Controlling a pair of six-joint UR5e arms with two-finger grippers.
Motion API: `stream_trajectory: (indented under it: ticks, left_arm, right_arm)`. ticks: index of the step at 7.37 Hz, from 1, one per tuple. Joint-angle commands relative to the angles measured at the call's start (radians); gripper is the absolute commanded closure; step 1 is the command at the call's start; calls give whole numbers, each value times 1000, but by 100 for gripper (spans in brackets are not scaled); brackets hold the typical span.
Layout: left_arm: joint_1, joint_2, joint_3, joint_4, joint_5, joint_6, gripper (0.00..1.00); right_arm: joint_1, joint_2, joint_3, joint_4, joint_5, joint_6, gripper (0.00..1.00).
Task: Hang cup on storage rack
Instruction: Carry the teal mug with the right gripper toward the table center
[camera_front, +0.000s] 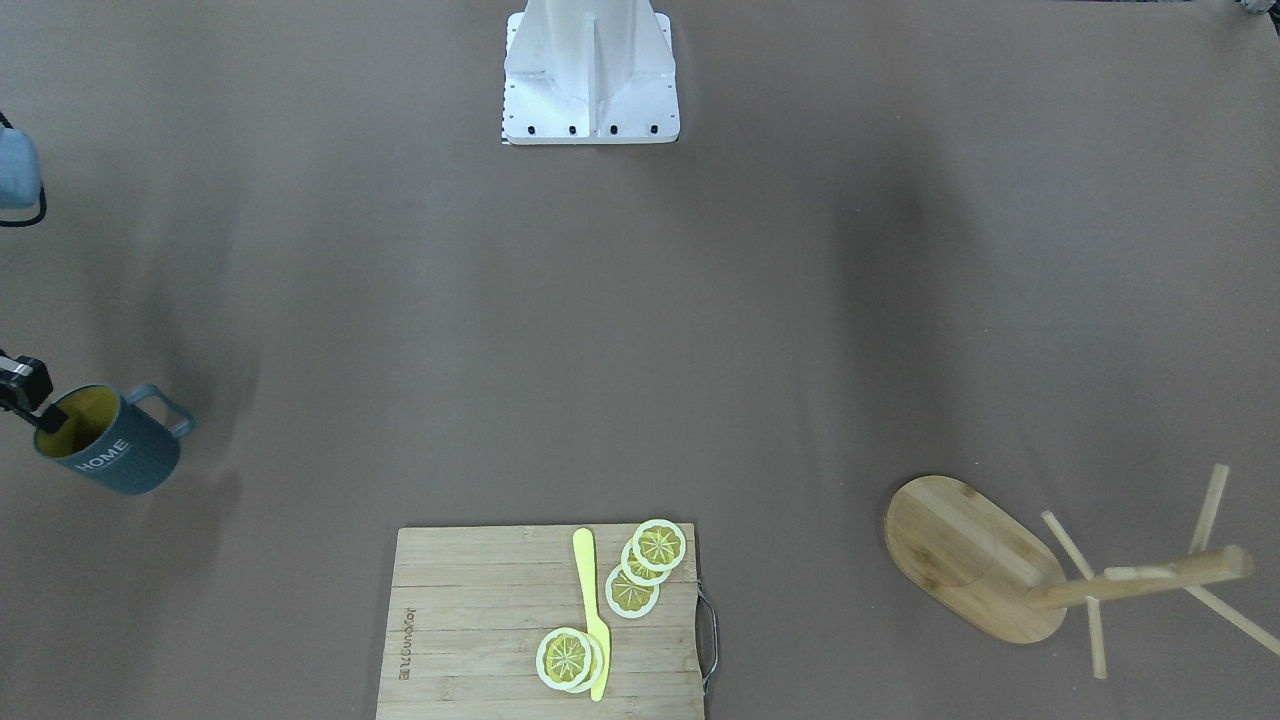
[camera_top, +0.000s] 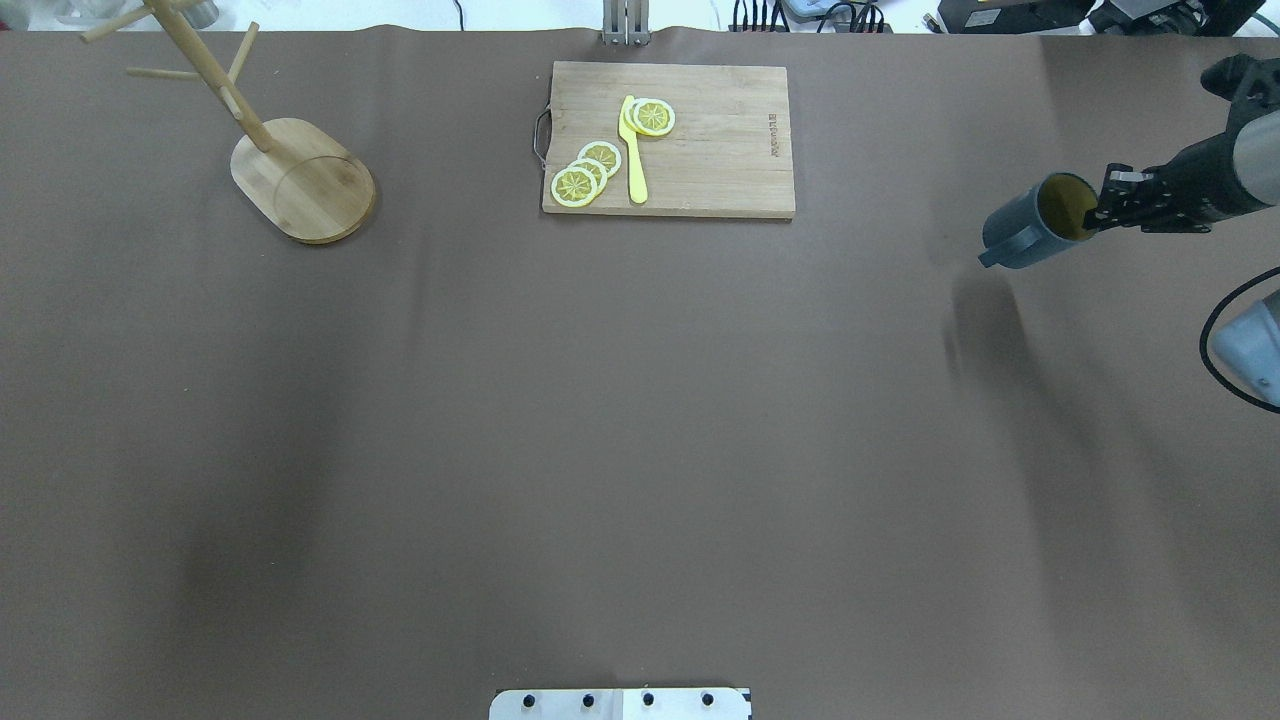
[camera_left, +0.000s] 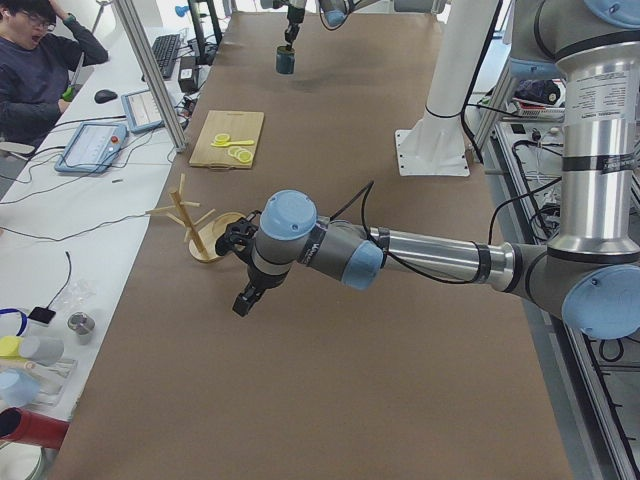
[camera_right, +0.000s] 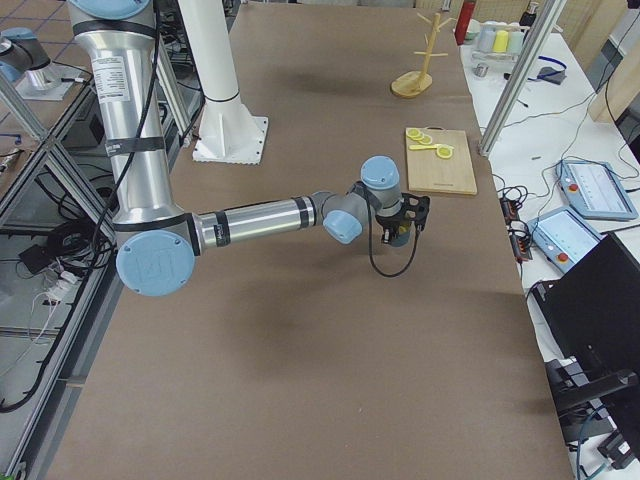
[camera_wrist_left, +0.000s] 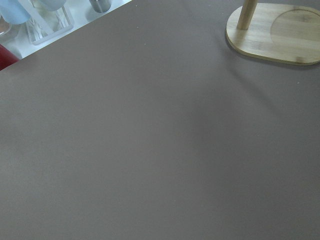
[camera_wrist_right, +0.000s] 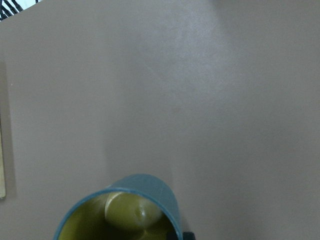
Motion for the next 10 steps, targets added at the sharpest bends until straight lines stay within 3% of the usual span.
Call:
stream_trajectory:
  ticks: [1,3,4,5,8,9,10]
  left_arm:
    - [0,0,1,0,0,0,1]
    - [0,0,4,0,-2,0,1]
    - [2,0,7,0,-2,0,1]
    - [2,0,9,0,-2,0,1]
    - [0,0,15,0,-2,0,1]
    - [2,0,15,0,-2,0,1]
    - [0,0,15,0,-2,0,1]
  right_arm:
    - [-155,77,133,-202,-157,217,100]
    - [-304,259,180,-497,-280,383,100]
    - [-367,321,183,-581,-335,432,100]
    - [-413,374,181,-628,-348,536,100]
    - [-579,534,167,-769,-497,859,100]
    - [-618,577,160,-814,-498,953,100]
    - [-647,662,87,-849,-511,1039,100]
